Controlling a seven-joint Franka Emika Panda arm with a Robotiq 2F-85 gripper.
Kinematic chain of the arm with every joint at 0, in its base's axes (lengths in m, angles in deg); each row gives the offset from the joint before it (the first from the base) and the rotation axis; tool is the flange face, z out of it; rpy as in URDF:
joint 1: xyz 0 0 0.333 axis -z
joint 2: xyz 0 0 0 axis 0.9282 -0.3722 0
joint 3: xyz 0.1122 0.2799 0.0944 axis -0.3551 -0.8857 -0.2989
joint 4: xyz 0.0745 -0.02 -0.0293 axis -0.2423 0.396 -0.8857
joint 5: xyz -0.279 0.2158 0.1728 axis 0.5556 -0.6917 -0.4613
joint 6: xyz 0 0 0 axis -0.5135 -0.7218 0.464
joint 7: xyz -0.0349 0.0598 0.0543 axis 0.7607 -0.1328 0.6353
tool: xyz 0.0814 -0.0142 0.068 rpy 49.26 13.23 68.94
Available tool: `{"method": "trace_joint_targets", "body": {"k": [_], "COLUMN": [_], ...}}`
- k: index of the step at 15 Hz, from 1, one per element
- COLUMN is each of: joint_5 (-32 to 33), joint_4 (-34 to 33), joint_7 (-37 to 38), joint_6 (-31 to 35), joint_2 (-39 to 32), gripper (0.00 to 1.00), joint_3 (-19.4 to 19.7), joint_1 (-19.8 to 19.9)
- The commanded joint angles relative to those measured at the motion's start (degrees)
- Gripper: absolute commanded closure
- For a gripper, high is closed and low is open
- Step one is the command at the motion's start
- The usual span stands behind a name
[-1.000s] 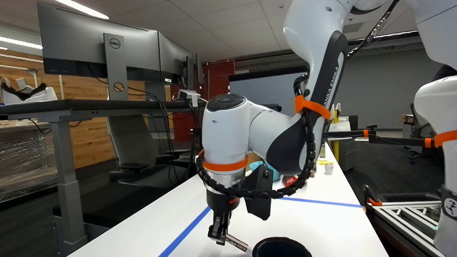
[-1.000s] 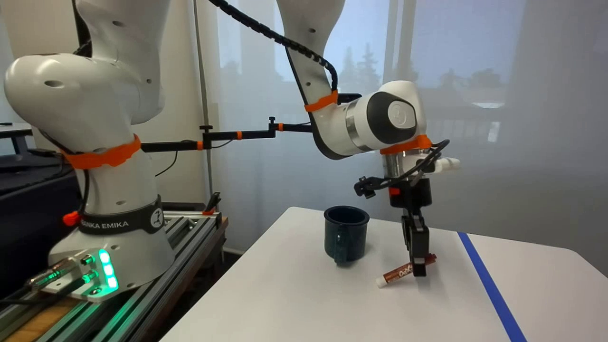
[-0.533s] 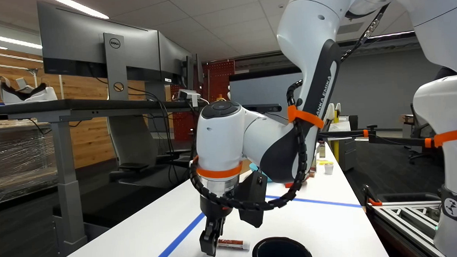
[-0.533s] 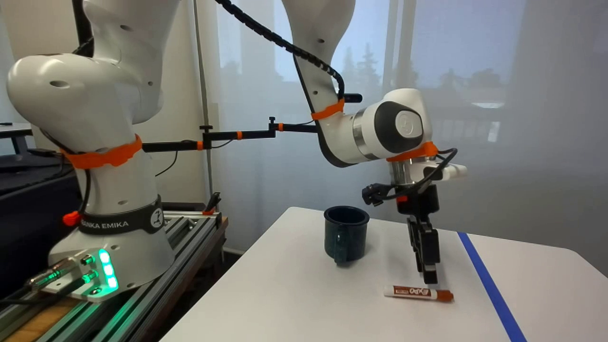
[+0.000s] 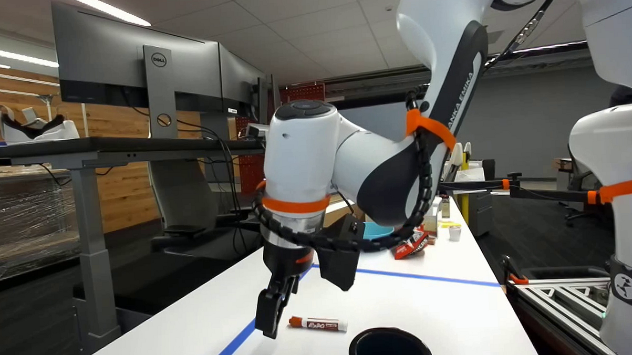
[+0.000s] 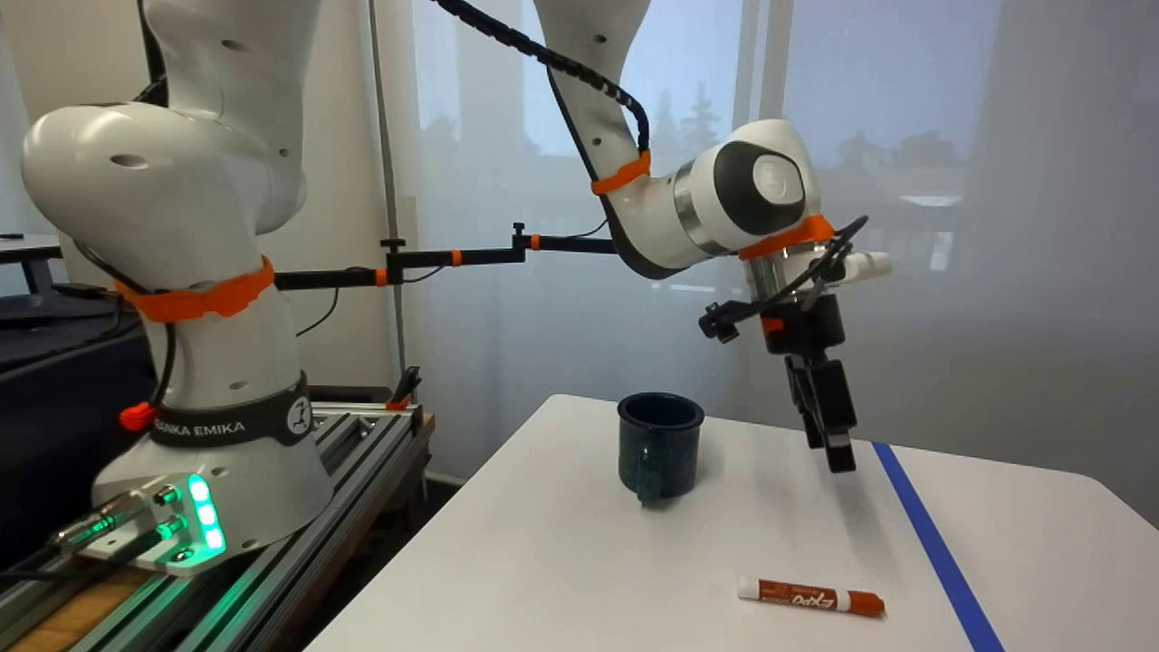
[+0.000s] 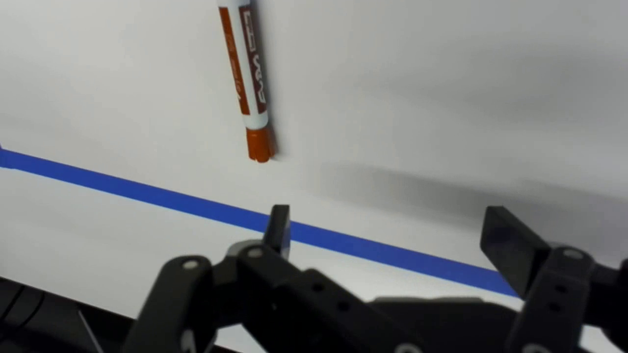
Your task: Take the red marker out of the green mug.
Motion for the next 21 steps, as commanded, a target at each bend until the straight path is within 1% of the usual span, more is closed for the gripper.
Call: {"method": "trace_joint_targets", "body": {"k": [1, 3, 5, 7, 10, 11, 12, 13, 14, 15, 16, 17, 21], "joint_5": [1.02, 1.30, -0.62, -7.13, -19.90, -24.13, -28.86, -33.12, -37.89, -33.13, -36.11, -37.42, -38.17], "joint_4": [5.63, 7.90, 10.91, 14.82, 20.65, 22.55, 23.74, 24.55, 24.71, 21.97, 22.84, 23.31, 23.90], "joint_7": [3.57, 4.83, 5.29, 2.36, -6.01, -9.35, -13.04, -17.24, -20.73, -15.98, -18.76, -20.12, -21.03], "joint_6": [-5.75, -9.66, -14.20, -16.04, -14.86, -14.37, -14.63, -15.50, -17.67, -15.64, -16.28, -16.68, -16.76], "joint_2": [11.20, 16.76, 23.04, 29.29, 37.23, 39.36, 41.34, 42.31, 43.47, 38.89, 40.19, 41.03, 41.71], "gripper": [0.00, 0.00, 0.00, 0.00, 0.00, 0.00, 0.00, 0.00, 0.00, 0.00, 0.00, 0.00, 0.00], "joint_3": [0.03, -1.59, -4.16, -6.70, -8.54, -5.15, -8.12, -3.31, -6.69, -10.11, -10.02, -9.95, -9.96], "joint_1": [-1.72, -1.12, -0.05, 1.17, 1.75, -1.81, 1.04, -3.54, 0.24, 3.23, 3.40, 3.59, 3.63]}}
